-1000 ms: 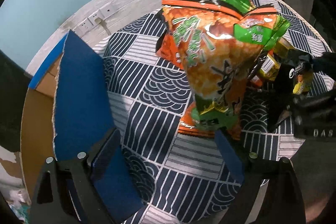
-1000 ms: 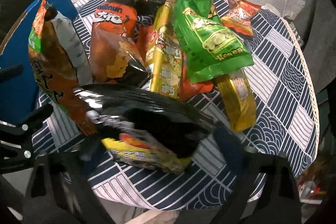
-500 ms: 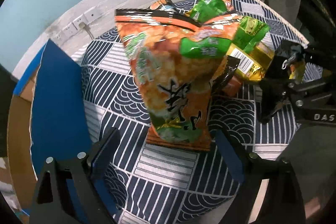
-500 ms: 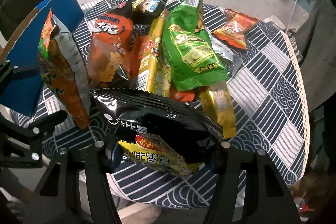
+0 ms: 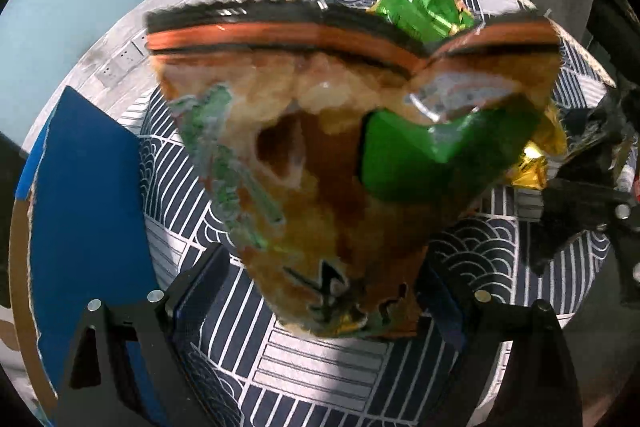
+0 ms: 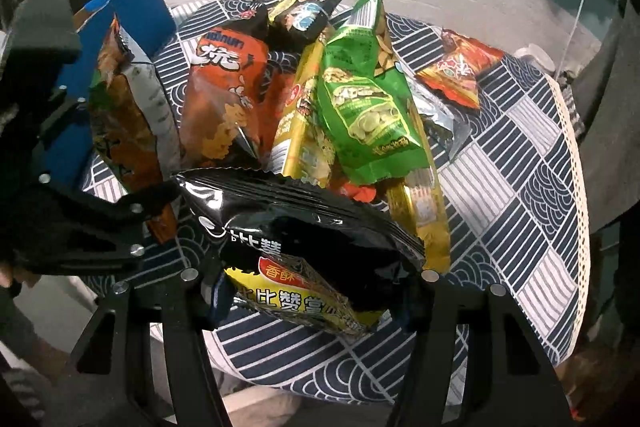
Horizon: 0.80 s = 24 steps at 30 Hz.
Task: Organize snacks
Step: 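Lift the orange-green bag with the left tool while the right tool lifts the black packet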
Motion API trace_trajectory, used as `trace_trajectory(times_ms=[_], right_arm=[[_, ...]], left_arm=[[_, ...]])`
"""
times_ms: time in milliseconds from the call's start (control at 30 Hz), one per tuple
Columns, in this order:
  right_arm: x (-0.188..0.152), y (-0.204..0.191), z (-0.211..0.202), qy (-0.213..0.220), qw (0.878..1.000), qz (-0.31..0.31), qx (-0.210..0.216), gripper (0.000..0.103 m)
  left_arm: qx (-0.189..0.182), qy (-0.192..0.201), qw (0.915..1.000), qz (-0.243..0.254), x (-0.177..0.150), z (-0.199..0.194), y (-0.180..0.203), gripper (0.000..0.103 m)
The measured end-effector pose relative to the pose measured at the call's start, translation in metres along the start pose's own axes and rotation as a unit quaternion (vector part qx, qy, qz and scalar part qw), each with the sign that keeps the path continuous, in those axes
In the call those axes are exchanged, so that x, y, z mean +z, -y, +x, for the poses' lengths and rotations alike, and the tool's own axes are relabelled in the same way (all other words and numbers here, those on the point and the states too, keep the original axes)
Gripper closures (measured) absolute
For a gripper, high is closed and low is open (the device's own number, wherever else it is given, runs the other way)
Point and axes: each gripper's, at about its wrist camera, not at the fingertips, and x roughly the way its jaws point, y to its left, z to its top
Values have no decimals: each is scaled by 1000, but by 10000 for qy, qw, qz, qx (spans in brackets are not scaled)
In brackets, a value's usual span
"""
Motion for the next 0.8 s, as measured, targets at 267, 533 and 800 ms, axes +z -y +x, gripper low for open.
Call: trace_trajectory(times_ms=[267,533,800], right_arm=[[3,0,-3,40,10000,-23,-7,42],[6,2,-11,131,9999,-15,-25,42],[13,-2,-29,319,9993,-126,-161,42]], left_arm=[[-114,142,9998,60,-2,-1,-3,29],[-392,257,9989,7,-5,-11,-6,61],[-356,415,9985,83,-8,-30,-9,64]])
